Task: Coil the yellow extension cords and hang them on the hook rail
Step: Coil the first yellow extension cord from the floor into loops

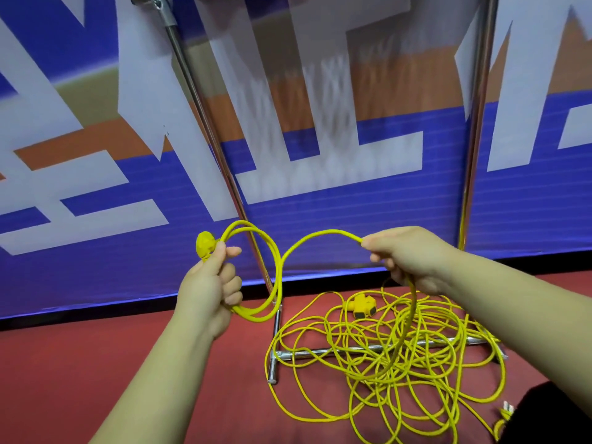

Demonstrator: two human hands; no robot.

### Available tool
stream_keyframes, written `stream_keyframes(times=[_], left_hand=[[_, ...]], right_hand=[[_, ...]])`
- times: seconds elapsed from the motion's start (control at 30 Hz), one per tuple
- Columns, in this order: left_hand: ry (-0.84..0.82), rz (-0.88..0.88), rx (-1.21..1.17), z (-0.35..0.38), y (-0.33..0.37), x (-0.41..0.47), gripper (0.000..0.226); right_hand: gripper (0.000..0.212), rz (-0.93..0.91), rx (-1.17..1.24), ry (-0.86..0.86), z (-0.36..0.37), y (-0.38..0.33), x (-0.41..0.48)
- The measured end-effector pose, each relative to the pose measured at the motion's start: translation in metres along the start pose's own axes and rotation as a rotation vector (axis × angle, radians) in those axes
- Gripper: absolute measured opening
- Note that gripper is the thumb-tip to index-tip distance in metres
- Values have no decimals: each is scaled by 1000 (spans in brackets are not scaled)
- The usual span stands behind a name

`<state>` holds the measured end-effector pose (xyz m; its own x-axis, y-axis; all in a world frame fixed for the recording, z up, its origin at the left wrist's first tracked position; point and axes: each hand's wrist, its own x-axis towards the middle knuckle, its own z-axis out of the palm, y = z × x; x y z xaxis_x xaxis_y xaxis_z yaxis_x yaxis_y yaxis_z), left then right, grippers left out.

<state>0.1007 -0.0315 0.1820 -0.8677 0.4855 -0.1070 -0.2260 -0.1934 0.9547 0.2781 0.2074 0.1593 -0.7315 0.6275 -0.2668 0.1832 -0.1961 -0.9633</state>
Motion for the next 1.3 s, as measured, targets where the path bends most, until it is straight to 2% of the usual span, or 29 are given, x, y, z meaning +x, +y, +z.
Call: stream_keyframes(times=[0.1, 0.17, 0.27, 0.4, 0.57, 0.73, 0.87, 1.1, 1.3], left_hand=[[-89, -37, -5, 7, -3, -6, 32], [-152, -56, 0, 15, -4, -11, 34], [-230, -94, -16, 24, -7, -17, 30], [-285, -130, 24, 32, -10, -22, 21], [-244, -178, 47, 39, -14, -23, 24], [-177, -258, 12, 47, -21, -21, 38], [-168, -180, 44, 51, -30, -21, 34], [-157, -215, -37, 52, -31, -17, 24], [-127, -298, -35, 53, -31, -16, 30]], right_hand=[[9, 120, 157, 75, 10, -4, -3], [11, 137, 276, 87, 16, -9, -5], [18, 90, 357, 91, 23, -12, -7], [23, -8, 316, 17, 31, -12, -11], [25, -111, 253, -109, 38, -10, -17], [22, -190, 235, -51, 46, -10, -17], [18, -205, 276, -28, 48, -13, -18], [24, -233, -51, -251, 54, -12, -35], [33, -325, -278, -271, 61, -11, -41]])
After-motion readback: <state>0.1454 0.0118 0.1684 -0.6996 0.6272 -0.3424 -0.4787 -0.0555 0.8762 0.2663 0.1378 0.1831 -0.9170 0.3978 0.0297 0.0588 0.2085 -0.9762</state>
